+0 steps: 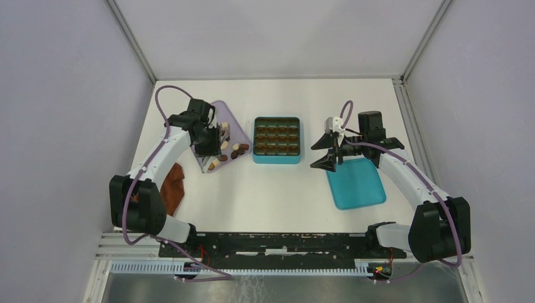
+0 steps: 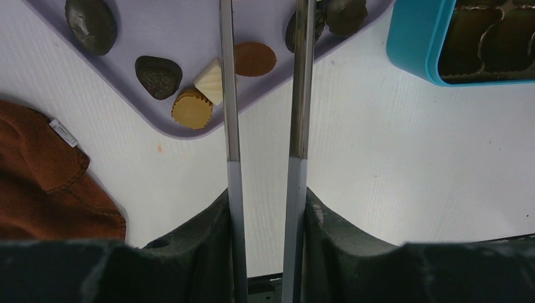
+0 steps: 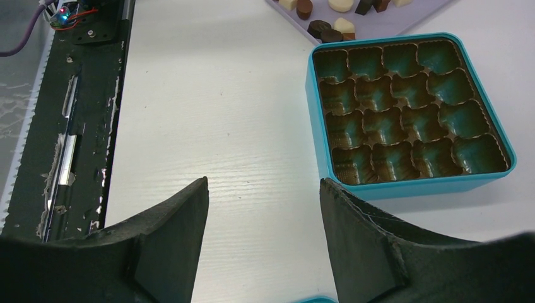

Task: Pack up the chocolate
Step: Pick up the fake chocolate from the plate.

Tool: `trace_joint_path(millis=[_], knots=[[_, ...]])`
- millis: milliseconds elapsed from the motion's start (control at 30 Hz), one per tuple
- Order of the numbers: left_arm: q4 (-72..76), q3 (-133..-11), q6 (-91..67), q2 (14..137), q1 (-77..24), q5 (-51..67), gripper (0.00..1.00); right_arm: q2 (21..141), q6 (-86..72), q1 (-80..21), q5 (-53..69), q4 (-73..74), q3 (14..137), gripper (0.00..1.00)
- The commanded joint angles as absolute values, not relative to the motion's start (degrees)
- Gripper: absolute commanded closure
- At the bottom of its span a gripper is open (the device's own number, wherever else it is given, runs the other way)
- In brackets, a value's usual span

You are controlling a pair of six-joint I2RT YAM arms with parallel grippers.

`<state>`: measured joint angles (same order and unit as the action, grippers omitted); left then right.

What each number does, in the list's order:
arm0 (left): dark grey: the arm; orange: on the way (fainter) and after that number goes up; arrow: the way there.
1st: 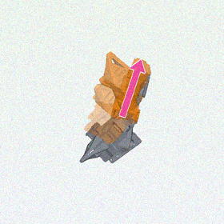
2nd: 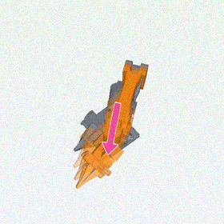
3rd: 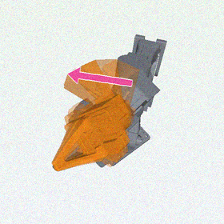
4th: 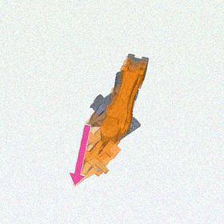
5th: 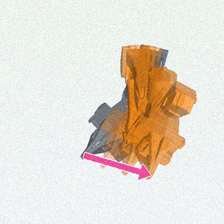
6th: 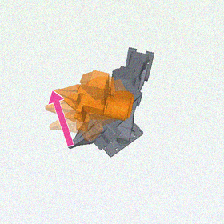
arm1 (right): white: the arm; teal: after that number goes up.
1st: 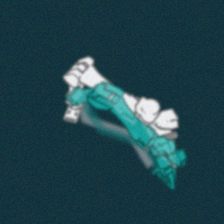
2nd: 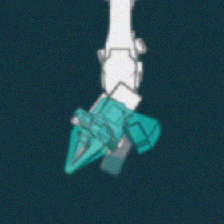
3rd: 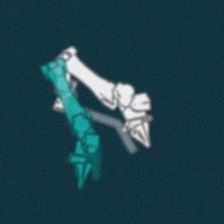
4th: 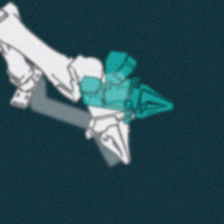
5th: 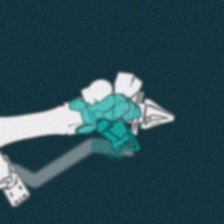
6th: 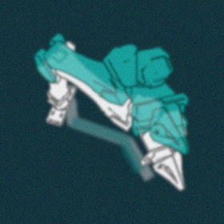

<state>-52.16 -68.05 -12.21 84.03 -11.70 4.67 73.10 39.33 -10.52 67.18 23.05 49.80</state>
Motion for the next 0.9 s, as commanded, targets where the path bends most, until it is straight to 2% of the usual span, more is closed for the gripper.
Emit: trace_joint_path(millis=[0,867], knots=[[-51.41,-67.50,-9.57,84.02,-11.45,5.83,0.58,72.93,40.78,-10.97,67.58,23.63,52.38,0.29],[-50.65,-69.76,-7.83,90.99,-10.41,8.35,0.56,73.61,41.73,-11.33,67.16,24.55,52.73,0.29]])
